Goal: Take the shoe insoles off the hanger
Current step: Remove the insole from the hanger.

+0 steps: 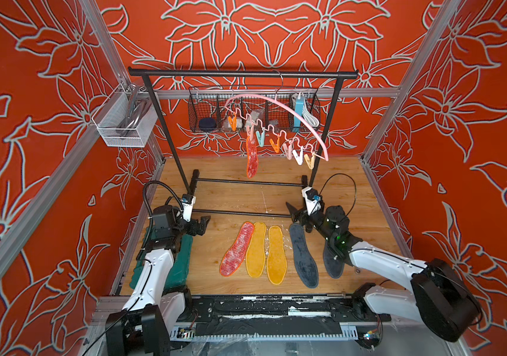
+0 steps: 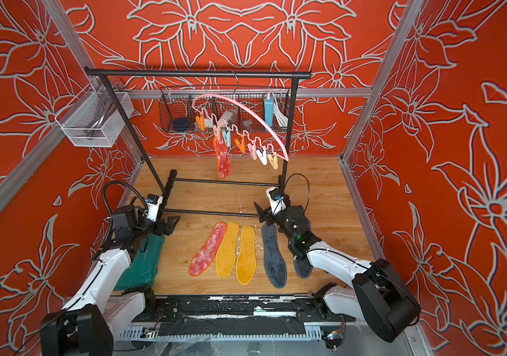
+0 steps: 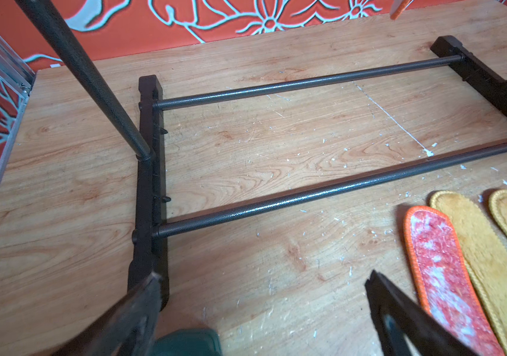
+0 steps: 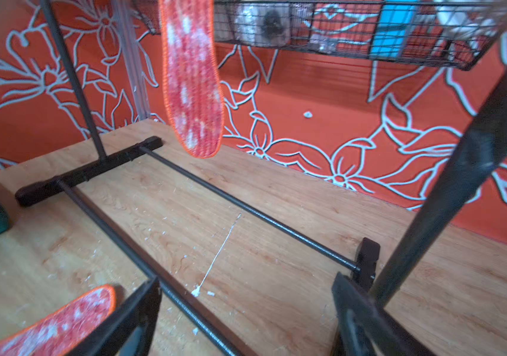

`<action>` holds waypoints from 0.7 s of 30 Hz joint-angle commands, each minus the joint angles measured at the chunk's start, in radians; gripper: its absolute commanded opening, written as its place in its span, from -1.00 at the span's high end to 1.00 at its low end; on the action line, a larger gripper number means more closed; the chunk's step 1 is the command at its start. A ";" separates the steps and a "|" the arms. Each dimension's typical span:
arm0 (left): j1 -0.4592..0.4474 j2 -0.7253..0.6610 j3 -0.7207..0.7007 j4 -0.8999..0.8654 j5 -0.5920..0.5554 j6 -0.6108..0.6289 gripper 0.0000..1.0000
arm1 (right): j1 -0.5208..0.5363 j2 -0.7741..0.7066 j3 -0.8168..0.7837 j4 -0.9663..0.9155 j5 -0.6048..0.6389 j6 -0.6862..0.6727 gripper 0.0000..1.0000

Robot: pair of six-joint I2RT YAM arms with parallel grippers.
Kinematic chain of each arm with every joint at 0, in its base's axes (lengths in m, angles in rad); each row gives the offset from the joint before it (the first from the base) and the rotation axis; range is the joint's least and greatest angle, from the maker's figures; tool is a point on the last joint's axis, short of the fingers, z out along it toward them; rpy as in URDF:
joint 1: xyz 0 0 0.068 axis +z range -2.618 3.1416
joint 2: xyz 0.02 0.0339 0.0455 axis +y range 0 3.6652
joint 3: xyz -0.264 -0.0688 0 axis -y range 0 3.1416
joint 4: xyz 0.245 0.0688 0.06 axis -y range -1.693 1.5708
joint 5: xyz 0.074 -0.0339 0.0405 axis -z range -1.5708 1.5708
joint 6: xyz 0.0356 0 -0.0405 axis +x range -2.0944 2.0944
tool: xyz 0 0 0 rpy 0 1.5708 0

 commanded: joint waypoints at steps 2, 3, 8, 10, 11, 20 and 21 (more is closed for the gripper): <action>0.002 -0.013 -0.005 -0.011 0.026 0.015 -0.97 | -0.077 0.036 0.047 0.035 -0.054 0.135 -0.65; 0.003 -0.015 -0.006 -0.011 0.026 0.015 -0.97 | -0.092 0.045 0.062 0.028 -0.066 0.145 -0.64; 0.002 -0.014 -0.003 -0.015 0.033 0.020 -0.97 | -0.150 0.100 0.169 -0.066 -0.168 0.110 -0.55; 0.002 -0.014 -0.003 -0.015 0.035 0.020 -0.97 | -0.151 0.131 0.218 -0.102 -0.221 0.061 -0.54; 0.002 -0.017 -0.005 -0.016 0.035 0.020 -0.97 | -0.151 0.152 0.245 -0.118 -0.255 0.042 -0.53; 0.002 -0.015 -0.005 -0.020 0.044 0.025 -0.97 | -0.150 0.335 0.444 -0.075 -0.434 -0.035 -0.54; 0.002 -0.014 -0.003 -0.021 0.046 0.028 -0.97 | -0.148 0.353 0.464 -0.067 -0.440 -0.041 -0.54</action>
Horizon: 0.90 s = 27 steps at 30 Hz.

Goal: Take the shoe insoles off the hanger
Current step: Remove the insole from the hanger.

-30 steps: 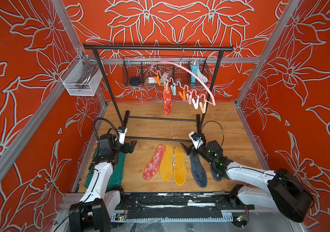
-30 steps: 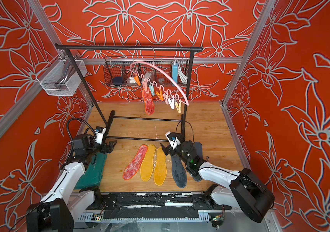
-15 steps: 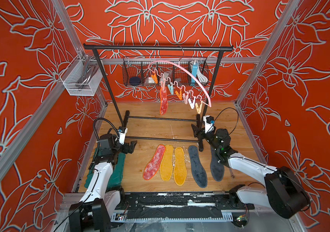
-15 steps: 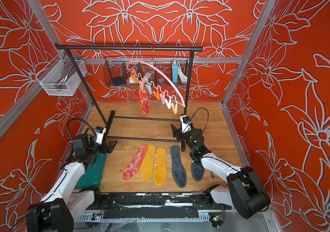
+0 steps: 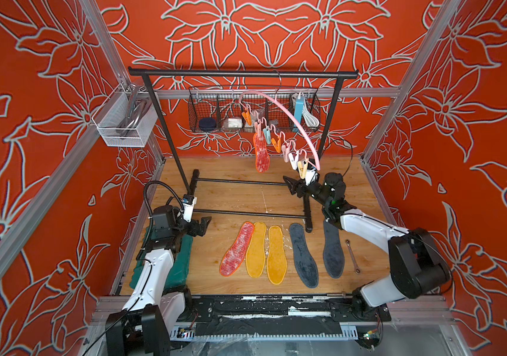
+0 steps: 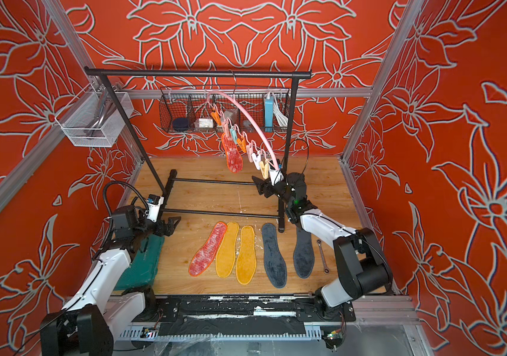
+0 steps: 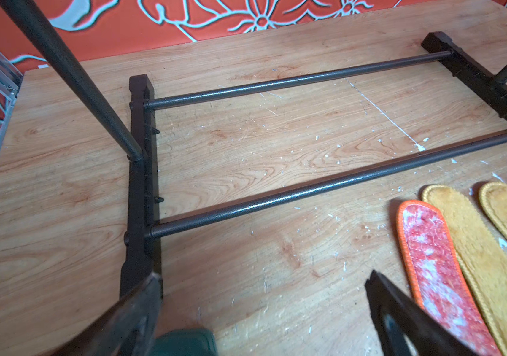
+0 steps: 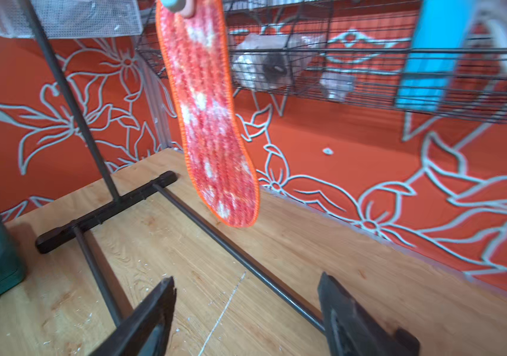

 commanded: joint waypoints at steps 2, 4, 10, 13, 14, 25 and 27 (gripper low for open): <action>0.002 -0.011 -0.001 -0.009 0.025 0.013 -0.97 | 0.004 0.064 0.086 0.035 -0.084 -0.058 -0.56; 0.001 -0.016 -0.005 -0.007 0.027 0.013 -0.97 | 0.009 0.096 0.125 0.027 -0.086 -0.083 -0.56; 0.000 -0.014 -0.002 -0.012 0.032 0.019 -0.97 | 0.024 0.189 0.258 -0.057 -0.158 -0.160 -0.59; 0.001 -0.016 -0.003 -0.012 0.034 0.019 -0.97 | 0.026 0.243 0.334 -0.104 -0.201 -0.174 -0.59; 0.001 -0.014 -0.002 -0.014 0.035 0.022 -0.97 | 0.027 0.260 0.364 -0.125 -0.221 -0.185 -0.60; -0.005 -0.018 -0.003 -0.020 0.044 0.030 -0.97 | 0.030 0.387 0.560 -0.224 -0.230 -0.255 -0.74; -0.004 -0.017 -0.003 -0.022 0.045 0.031 -0.97 | 0.030 0.395 0.571 -0.232 -0.188 -0.274 -0.75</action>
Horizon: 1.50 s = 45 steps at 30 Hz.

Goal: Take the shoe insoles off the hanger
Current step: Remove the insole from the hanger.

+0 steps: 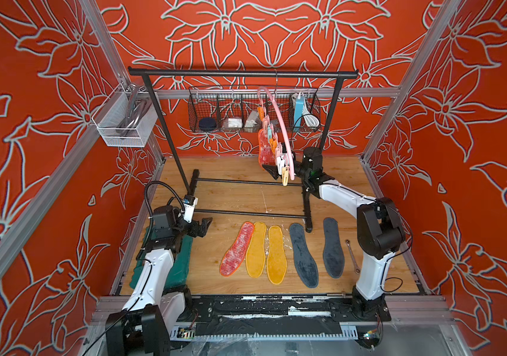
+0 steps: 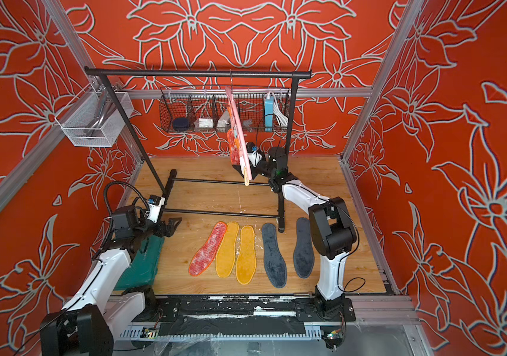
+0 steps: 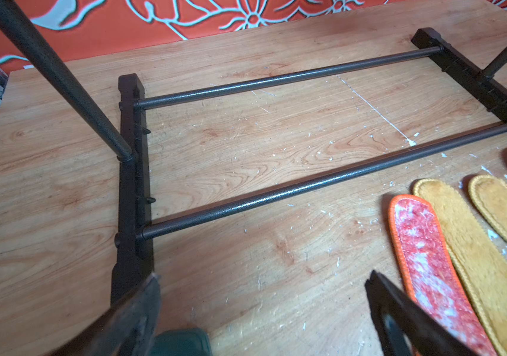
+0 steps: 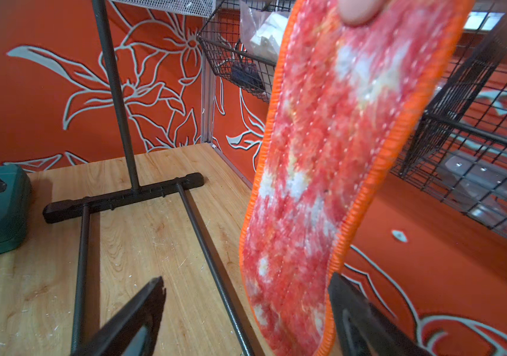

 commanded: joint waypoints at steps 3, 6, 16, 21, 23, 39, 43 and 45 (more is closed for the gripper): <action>-0.005 -0.015 -0.001 -0.011 0.026 0.016 -0.96 | 0.003 0.028 0.053 -0.048 0.054 -0.062 -0.77; -0.005 -0.017 -0.002 -0.014 0.028 0.016 -0.97 | 0.002 0.043 0.074 -0.066 0.051 -0.070 -0.77; -0.010 -0.016 -0.002 -0.020 0.032 0.026 -0.97 | 0.003 0.117 0.176 -0.081 -0.074 -0.057 -0.59; -0.011 -0.018 -0.001 -0.023 0.037 0.029 -0.97 | 0.004 0.108 0.158 -0.046 -0.133 0.005 0.24; -0.014 -0.018 0.000 -0.027 0.039 0.033 -0.96 | 0.006 0.090 0.128 -0.018 -0.156 0.027 0.49; -0.044 -0.066 0.068 -0.099 0.337 0.128 -0.97 | 0.048 -0.171 -0.166 0.057 -0.071 0.244 1.00; -0.095 -0.050 0.189 -0.164 0.378 0.153 -0.97 | 0.060 -0.231 -0.232 0.077 -0.016 0.288 1.00; -0.113 -0.006 0.272 -0.228 0.438 0.160 -0.97 | 0.063 -0.257 -0.256 0.076 0.004 0.310 1.00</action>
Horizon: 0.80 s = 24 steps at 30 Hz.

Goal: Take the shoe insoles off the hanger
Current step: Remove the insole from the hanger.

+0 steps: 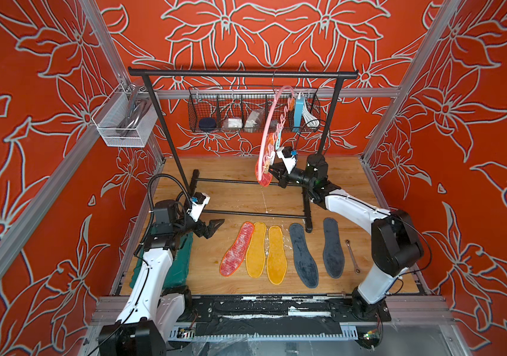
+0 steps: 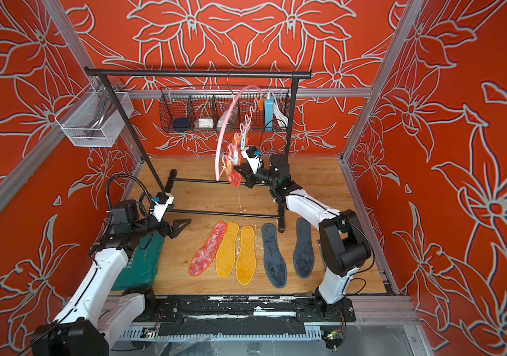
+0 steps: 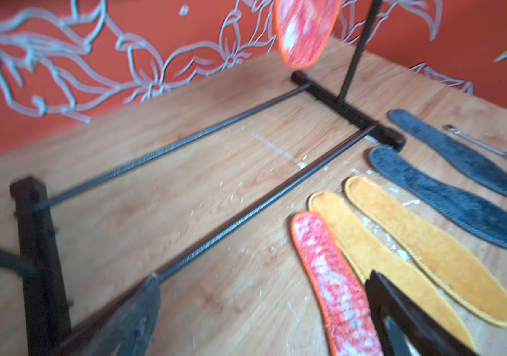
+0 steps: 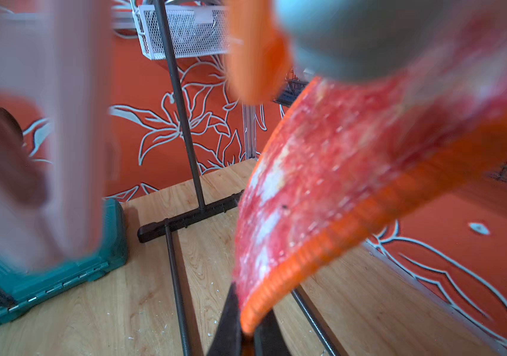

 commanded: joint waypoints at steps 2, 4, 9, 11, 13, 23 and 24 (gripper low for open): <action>-0.041 0.084 0.161 -0.125 0.161 0.034 -0.97 | 0.014 -0.063 -0.053 0.010 0.079 0.062 1.00; -0.066 0.115 0.197 -0.134 0.183 0.004 -0.97 | 0.022 -0.084 -0.068 -0.011 0.097 0.059 1.00; -0.141 0.160 0.204 -0.073 0.210 -0.018 -0.97 | 0.035 -0.135 -0.120 -0.042 0.105 0.057 1.00; -0.172 0.176 0.201 -0.055 0.212 -0.026 -0.97 | 0.041 -0.156 -0.147 -0.044 0.109 0.057 1.00; -0.200 0.197 0.198 -0.018 0.219 -0.047 -0.97 | 0.046 -0.183 -0.170 -0.051 0.100 0.059 1.00; -0.302 0.270 0.192 0.147 0.263 -0.116 -0.97 | 0.082 -0.306 -0.235 -0.087 0.023 0.093 1.00; -0.314 0.278 0.196 0.158 0.263 -0.119 -0.96 | 0.086 -0.317 -0.238 -0.088 0.018 0.098 1.00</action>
